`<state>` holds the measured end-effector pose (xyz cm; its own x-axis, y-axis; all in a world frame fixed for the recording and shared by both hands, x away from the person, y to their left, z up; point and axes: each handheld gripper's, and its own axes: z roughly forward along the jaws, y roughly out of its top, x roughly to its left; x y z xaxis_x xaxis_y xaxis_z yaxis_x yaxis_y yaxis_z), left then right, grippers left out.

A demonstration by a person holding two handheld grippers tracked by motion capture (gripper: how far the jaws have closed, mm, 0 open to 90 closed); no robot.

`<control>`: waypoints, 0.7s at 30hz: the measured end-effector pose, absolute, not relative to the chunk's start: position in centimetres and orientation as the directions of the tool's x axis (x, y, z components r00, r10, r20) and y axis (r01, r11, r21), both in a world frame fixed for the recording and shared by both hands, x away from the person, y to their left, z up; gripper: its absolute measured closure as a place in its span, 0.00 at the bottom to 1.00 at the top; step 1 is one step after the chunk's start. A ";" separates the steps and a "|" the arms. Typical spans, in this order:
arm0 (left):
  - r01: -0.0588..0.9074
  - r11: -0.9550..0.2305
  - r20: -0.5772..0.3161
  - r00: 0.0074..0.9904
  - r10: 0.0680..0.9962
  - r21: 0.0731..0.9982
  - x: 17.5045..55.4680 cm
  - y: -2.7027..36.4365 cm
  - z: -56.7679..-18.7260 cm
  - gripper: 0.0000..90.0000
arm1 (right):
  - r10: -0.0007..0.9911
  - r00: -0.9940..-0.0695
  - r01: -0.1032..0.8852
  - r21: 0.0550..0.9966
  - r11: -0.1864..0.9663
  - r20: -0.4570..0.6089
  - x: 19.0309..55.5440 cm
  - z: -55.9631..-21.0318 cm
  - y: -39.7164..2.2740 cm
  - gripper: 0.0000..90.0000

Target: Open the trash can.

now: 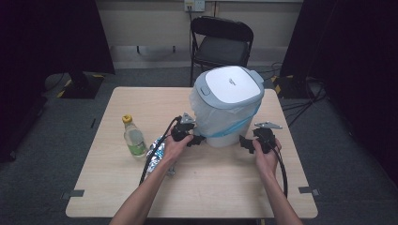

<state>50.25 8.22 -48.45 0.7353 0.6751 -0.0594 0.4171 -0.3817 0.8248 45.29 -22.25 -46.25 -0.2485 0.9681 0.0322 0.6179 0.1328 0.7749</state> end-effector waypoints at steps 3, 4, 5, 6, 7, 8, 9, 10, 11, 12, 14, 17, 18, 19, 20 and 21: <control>0.424 -0.410 -0.048 0.740 0.671 0.807 49.9 8.2 -48.1 0.29 | 0.969 -0.246 0.620 0.775 0.125 0.040 45.4 -46.4 -22.5 0.15; 0.417 -0.437 -0.020 0.742 0.670 0.797 49.7 8.2 -48.0 0.28 | 0.969 -0.243 0.621 0.775 0.116 0.050 45.4 -46.6 -22.6 0.15; 0.405 -0.448 -0.003 0.744 0.668 0.797 49.4 8.0 -48.1 0.29 | 0.969 -0.241 0.618 0.778 0.113 0.051 45.4 -46.7 -22.6 0.16; 0.405 -0.448 -0.003 0.744 0.668 0.797 49.4 8.0 -48.1 0.29 | 0.970 -0.239 0.617 0.779 0.110 0.052 45.3 -46.8 -22.6 0.16; 0.399 -0.460 0.007 0.749 0.662 0.793 48.7 7.9 -48.3 0.28 | 0.970 -0.238 0.614 0.782 0.109 0.051 45.3 -46.8 -22.6 0.15; 0.396 -0.470 0.013 0.754 0.657 0.789 48.5 8.0 -48.3 0.28 | 0.970 -0.237 0.614 0.782 0.109 0.051 45.3 -46.9 -22.6 0.15; 0.394 -0.455 0.000 0.756 0.655 0.798 48.3 8.0 -48.3 0.30 | 0.970 -0.237 0.614 0.782 0.108 0.052 45.3 -46.9 -22.6 0.15; 0.392 -0.458 -0.004 0.763 0.646 0.798 48.2 8.0 -48.3 0.30 | 0.970 -0.237 0.614 0.782 0.109 0.051 45.3 -46.9 -22.6 0.15; 0.387 -0.464 0.007 0.762 0.648 0.797 48.2 8.0 -48.3 0.30 | 0.971 -0.235 0.613 0.782 0.110 0.048 45.3 -46.9 -22.6 0.16; 0.381 -0.474 0.020 0.763 0.646 0.794 48.2 8.1 -48.2 0.31 | 0.971 -0.234 0.613 0.783 0.109 0.048 45.3 -46.8 -22.6 0.17; 0.385 -0.462 0.022 0.749 0.663 0.799 48.5 8.4 -48.1 0.40 | 0.972 -0.231 0.613 0.782 0.109 0.047 45.2 -46.8 -22.6 0.18; 0.440 -0.412 -0.044 0.725 0.688 0.798 49.3 9.5 -48.3 0.31 | 0.972 -0.231 0.606 0.788 0.105 0.048 44.8 -46.7 -22.8 0.17; 0.440 -0.412 -0.044 0.725 0.688 0.798 49.3 9.5 -48.3 0.28 | 0.973 -0.228 0.606 0.788 0.106 0.045 44.7 -46.8 -22.9 0.17; 0.453 -0.383 -0.081 0.723 0.686 0.805 49.4 9.9 -48.3 0.28 | 0.972 -0.231 0.607 0.787 0.109 0.043 44.6 -46.9 -23.0 0.17; 0.450 -0.371 -0.086 0.721 0.688 0.812 49.5 10.1 -48.2 0.29 | 0.973 -0.226 0.607 0.788 0.107 0.041 44.6 -47.0 -23.2 0.17; 0.450 -0.371 -0.086 0.721 0.688 0.812 49.5 10.1 -48.2 0.33 | 0.974 -0.223 0.610 0.786 0.101 0.047 44.6 -47.0 -23.3 0.17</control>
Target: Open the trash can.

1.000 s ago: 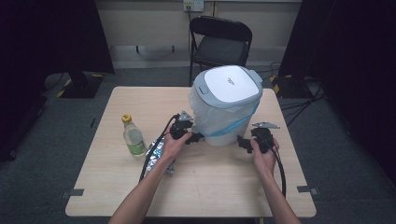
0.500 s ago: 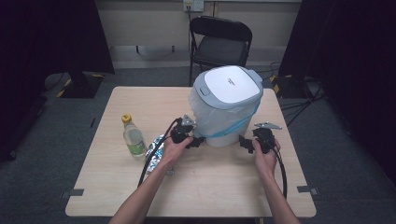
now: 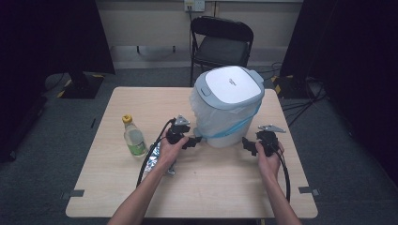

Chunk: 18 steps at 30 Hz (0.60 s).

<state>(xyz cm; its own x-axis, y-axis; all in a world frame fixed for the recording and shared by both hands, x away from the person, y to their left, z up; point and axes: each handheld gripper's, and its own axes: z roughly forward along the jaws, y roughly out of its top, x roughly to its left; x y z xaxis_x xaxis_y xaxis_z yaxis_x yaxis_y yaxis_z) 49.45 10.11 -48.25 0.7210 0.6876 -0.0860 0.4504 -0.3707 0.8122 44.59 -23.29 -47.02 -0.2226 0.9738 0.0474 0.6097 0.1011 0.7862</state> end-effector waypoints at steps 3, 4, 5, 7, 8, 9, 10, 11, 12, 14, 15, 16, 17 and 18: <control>0.435 -0.350 -0.086 0.719 0.690 0.830 49.8 10.6 -47.9 0.41 | 0.974 -0.220 0.611 0.786 0.098 0.049 44.6 -47.2 -23.5 0.17; 0.435 -0.350 -0.086 0.719 0.690 0.830 49.8 10.6 -47.9 0.41 | 0.973 -0.224 0.612 0.784 0.102 0.048 44.7 -47.2 -23.4 0.17; 0.450 -0.355 -0.112 0.734 0.670 0.819 50.2 10.1 -48.2 0.39 | 0.973 -0.224 0.613 0.784 0.101 0.049 44.7 -47.2 -23.4 0.17; 0.445 -0.364 -0.092 0.726 0.681 0.818 50.3 9.9 -48.2 0.39 | 0.974 -0.223 0.611 0.785 0.101 0.048 44.7 -47.1 -23.3 0.17; 0.434 -0.353 -0.080 0.717 0.692 0.829 50.5 9.6 -48.2 0.39 | 0.974 -0.218 0.607 0.789 0.094 0.052 44.7 -47.0 -23.4 0.17; 0.439 -0.356 -0.080 0.714 0.695 0.825 50.7 9.2 -48.3 0.39 | 0.975 -0.217 0.606 0.790 0.094 0.051 44.7 -47.0 -23.4 0.17; 0.445 -0.339 -0.102 0.716 0.691 0.829 50.8 8.8 -48.4 0.39 | 0.975 -0.217 0.606 0.790 0.094 0.050 44.6 -47.0 -23.5 0.17; 0.451 -0.340 -0.112 0.721 0.684 0.825 50.9 8.5 -48.4 0.39 | 0.976 -0.214 0.605 0.790 0.094 0.047 44.6 -47.0 -23.6 0.17; 0.445 -0.354 -0.093 0.720 0.687 0.823 50.9 8.3 -48.3 0.37 | 0.976 -0.213 0.605 0.791 0.094 0.047 44.6 -46.9 -23.7 0.17; 0.425 -0.364 -0.075 0.729 0.681 0.829 51.0 8.3 -48.4 0.35 | 0.977 -0.206 0.605 0.791 0.088 0.049 44.7 -47.0 -23.9 0.18; 0.440 -0.353 -0.101 0.731 0.675 0.826 51.0 8.3 -48.5 0.34 | 0.977 -0.207 0.605 0.791 0.087 0.050 44.6 -46.9 -24.0 0.17; 0.449 -0.355 -0.112 0.735 0.669 0.820 51.0 8.3 -48.6 0.31 | 0.977 -0.206 0.605 0.792 0.088 0.048 44.6 -46.9 -24.0 0.17; 0.449 -0.355 -0.112 0.735 0.669 0.820 51.0 8.3 -48.6 0.28 | 0.977 -0.207 0.605 0.791 0.090 0.046 44.7 -46.9 -24.1 0.17; 0.441 -0.357 -0.107 0.738 0.666 0.823 50.8 8.2 -48.7 0.28 | 0.977 -0.207 0.605 0.792 0.090 0.048 44.7 -47.0 -24.1 0.18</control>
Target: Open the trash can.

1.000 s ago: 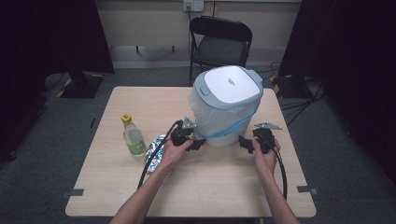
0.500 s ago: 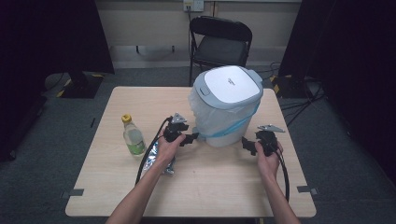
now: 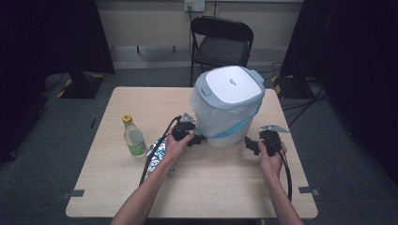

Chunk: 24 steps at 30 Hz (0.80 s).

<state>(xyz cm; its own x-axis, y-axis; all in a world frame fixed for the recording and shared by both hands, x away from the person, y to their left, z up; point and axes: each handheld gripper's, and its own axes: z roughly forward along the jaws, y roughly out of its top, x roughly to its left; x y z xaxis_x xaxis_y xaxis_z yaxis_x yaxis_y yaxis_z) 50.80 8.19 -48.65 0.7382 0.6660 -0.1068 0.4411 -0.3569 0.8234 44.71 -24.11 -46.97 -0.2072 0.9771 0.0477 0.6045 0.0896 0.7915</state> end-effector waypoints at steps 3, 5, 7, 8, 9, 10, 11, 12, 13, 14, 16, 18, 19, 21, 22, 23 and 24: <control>0.440 -0.359 -0.114 0.746 0.656 0.823 50.6 8.0 -48.7 0.25 | 0.978 -0.203 0.607 0.790 0.082 0.055 44.8 -47.0 -24.2 0.17; 0.428 -0.367 -0.112 0.763 0.637 0.826 50.3 7.6 -48.7 0.25 | 0.979 -0.199 0.607 0.790 0.081 0.053 44.8 -47.0 -24.2 0.17; 0.421 -0.380 -0.103 0.770 0.630 0.824 50.0 7.2 -48.6 0.26 | 0.980 -0.194 0.609 0.790 0.078 0.053 44.8 -47.0 -24.2 0.17; 0.423 -0.380 -0.120 0.782 0.611 0.823 49.7 6.8 -48.6 0.26 | 0.980 -0.193 0.610 0.789 0.079 0.051 44.7 -46.9 -24.3 0.17; 0.415 -0.385 -0.112 0.786 0.608 0.825 49.4 6.5 -48.6 0.27 | 0.981 -0.188 0.609 0.790 0.075 0.052 44.7 -46.9 -24.4 0.17; 0.415 -0.385 -0.112 0.786 0.608 0.825 49.4 6.5 -48.6 0.27 | 0.981 -0.188 0.609 0.790 0.075 0.052 44.7 -46.9 -24.4 0.17; 0.414 -0.388 -0.105 0.782 0.614 0.823 48.9 6.2 -48.7 0.26 | 0.981 -0.185 0.609 0.790 0.072 0.053 44.7 -46.9 -24.6 0.17; 0.414 -0.388 -0.105 0.782 0.614 0.823 48.9 6.2 -48.7 0.25 | 0.982 -0.183 0.608 0.791 0.072 0.052 44.7 -46.9 -24.7 0.17; 0.402 -0.405 -0.087 0.790 0.607 0.821 48.0 5.6 -49.0 0.25 | 0.981 -0.185 0.605 0.793 0.070 0.054 44.6 -46.8 -24.8 0.17; 0.391 -0.412 -0.071 0.790 0.609 0.823 47.5 5.3 -49.1 0.25 | 0.981 -0.185 0.605 0.793 0.071 0.053 44.6 -46.8 -24.9 0.17; 0.389 -0.436 -0.059 0.797 0.601 0.811 46.9 4.8 -49.3 0.25 | 0.981 -0.186 0.601 0.796 0.072 0.052 44.5 -46.8 -25.0 0.17; 0.388 -0.440 -0.064 0.804 0.591 0.810 46.2 4.4 -49.4 0.24 | 0.983 -0.178 0.601 0.795 0.075 0.042 44.4 -46.8 -25.2 0.18; 0.390 -0.434 -0.069 0.803 0.592 0.812 45.9 4.2 -49.4 0.24 | 0.984 -0.175 0.600 0.797 0.072 0.043 44.3 -46.8 -25.4 0.19; 0.389 -0.438 -0.067 0.804 0.591 0.810 45.6 4.1 -49.4 0.24 | 0.984 -0.173 0.600 0.797 0.066 0.049 44.2 -46.8 -25.5 0.20; 0.388 -0.431 -0.072 0.805 0.588 0.815 45.3 3.9 -49.4 0.24 | 0.984 -0.170 0.598 0.799 0.063 0.049 44.2 -46.8 -25.6 0.20; 0.381 -0.444 -0.063 0.811 0.582 0.811 45.0 3.8 -49.4 0.24 | 0.985 -0.168 0.598 0.799 0.062 0.049 44.1 -46.8 -25.7 0.21; 0.371 -0.447 -0.067 0.824 0.563 0.814 44.5 3.6 -49.4 0.23 | 0.987 -0.156 0.595 0.802 0.055 0.048 44.0 -46.8 -26.0 0.22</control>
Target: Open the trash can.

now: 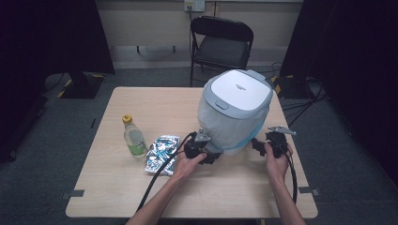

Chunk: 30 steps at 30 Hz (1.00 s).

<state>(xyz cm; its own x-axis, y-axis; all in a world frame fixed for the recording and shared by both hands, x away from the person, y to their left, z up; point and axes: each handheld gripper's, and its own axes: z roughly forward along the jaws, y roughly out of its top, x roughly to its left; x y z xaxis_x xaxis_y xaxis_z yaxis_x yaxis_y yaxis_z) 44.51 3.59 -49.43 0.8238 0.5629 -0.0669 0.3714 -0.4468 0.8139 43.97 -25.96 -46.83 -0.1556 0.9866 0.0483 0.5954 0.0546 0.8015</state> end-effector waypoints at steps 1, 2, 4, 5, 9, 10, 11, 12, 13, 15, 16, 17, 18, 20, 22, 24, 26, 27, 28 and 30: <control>0.374 -0.439 -0.077 0.825 0.560 0.817 44.3 3.5 -49.4 0.23 | 0.987 -0.151 0.595 0.802 0.051 0.050 43.9 -46.8 -26.1 0.23; 0.380 -0.440 -0.087 0.828 0.554 0.814 44.0 3.4 -49.3 0.24 | 0.988 -0.148 0.594 0.803 0.048 0.050 43.9 -46.8 -26.2 0.24; 0.368 -0.449 -0.086 0.841 0.534 0.814 43.8 3.4 -49.2 0.26 | 0.989 -0.141 0.594 0.803 0.046 0.048 43.9 -46.8 -26.3 0.25; 0.369 -0.436 -0.093 0.839 0.537 0.821 43.5 3.8 -48.9 0.36 | 0.989 -0.141 0.595 0.803 0.042 0.053 43.9 -46.9 -26.6 0.23; 0.396 -0.437 -0.074 0.804 0.590 0.808 43.5 5.4 -48.1 0.36 | 0.986 -0.154 0.594 0.804 0.043 0.060 43.8 -46.9 -26.8 0.20; 0.406 -0.428 -0.073 0.790 0.609 0.807 43.7 6.0 -47.9 0.35 | 0.986 -0.156 0.593 0.804 0.047 0.057 43.9 -46.9 -26.8 0.20; 0.401 -0.426 -0.054 0.777 0.627 0.811 43.9 6.7 -47.8 0.35 | 0.986 -0.155 0.594 0.803 0.046 0.058 43.9 -46.9 -26.9 0.20; 0.404 -0.424 -0.045 0.765 0.643 0.810 44.1 7.1 -47.7 0.35 | 0.986 -0.154 0.594 0.803 0.046 0.058 44.0 -46.9 -26.9 0.20; 0.420 -0.410 -0.035 0.732 0.680 0.810 44.6 7.7 -47.7 0.35 | 0.987 -0.151 0.594 0.803 0.044 0.057 44.0 -46.9 -26.9 0.20; 0.426 -0.412 -0.006 0.701 0.713 0.806 45.4 8.4 -47.5 0.34 | 0.988 -0.144 0.593 0.804 0.047 0.049 44.2 -46.8 -27.0 0.19; 0.433 -0.391 -0.004 0.675 0.737 0.812 46.0 8.6 -47.4 0.33 | 0.989 -0.140 0.592 0.805 0.047 0.045 44.3 -46.8 -27.0 0.19; 0.432 -0.378 -0.007 0.666 0.746 0.819 46.4 8.7 -47.3 0.30 | 0.991 -0.131 0.584 0.810 0.052 0.031 44.5 -46.8 -27.0 0.19; 0.432 -0.378 0.000 0.658 0.753 0.819 46.8 8.7 -47.1 0.29 | 0.992 -0.129 0.579 0.812 0.071 0.006 44.7 -46.8 -26.9 0.19; 0.442 -0.376 0.021 0.626 0.780 0.814 47.8 8.9 -47.0 0.29 | 0.992 -0.129 0.574 0.814 0.086 -0.014 45.1 -46.8 -27.1 0.19; 0.464 -0.380 0.027 0.605 0.796 0.800 48.7 9.1 -47.1 0.29 | 0.992 -0.126 0.572 0.817 0.072 0.001 45.5 -46.8 -27.4 0.19; 0.486 -0.346 -0.002 0.581 0.814 0.802 49.5 9.4 -47.5 0.30 | 0.993 -0.116 0.569 0.821 0.042 0.029 45.8 -46.7 -27.6 0.19; 0.488 -0.358 0.004 0.588 0.809 0.796 50.0 9.2 -47.4 0.30 | 0.994 -0.101 0.559 0.829 0.024 0.039 46.0 -46.6 -27.7 0.21; 0.488 -0.358 0.004 0.588 0.809 0.796 50.0 9.2 -47.4 0.30 | 0.994 -0.101 0.559 0.829 0.024 0.039 46.0 -46.6 -27.7 0.21; 0.466 -0.328 -0.007 0.583 0.812 0.822 50.1 8.7 -47.1 0.30 | 0.995 -0.095 0.556 0.831 0.024 0.035 46.3 -46.6 -27.7 0.24; 0.444 -0.322 -0.006 0.593 0.805 0.836 50.3 8.2 -47.1 0.29 | 0.994 -0.093 0.557 0.830 0.005 0.056 46.6 -46.7 -27.6 0.32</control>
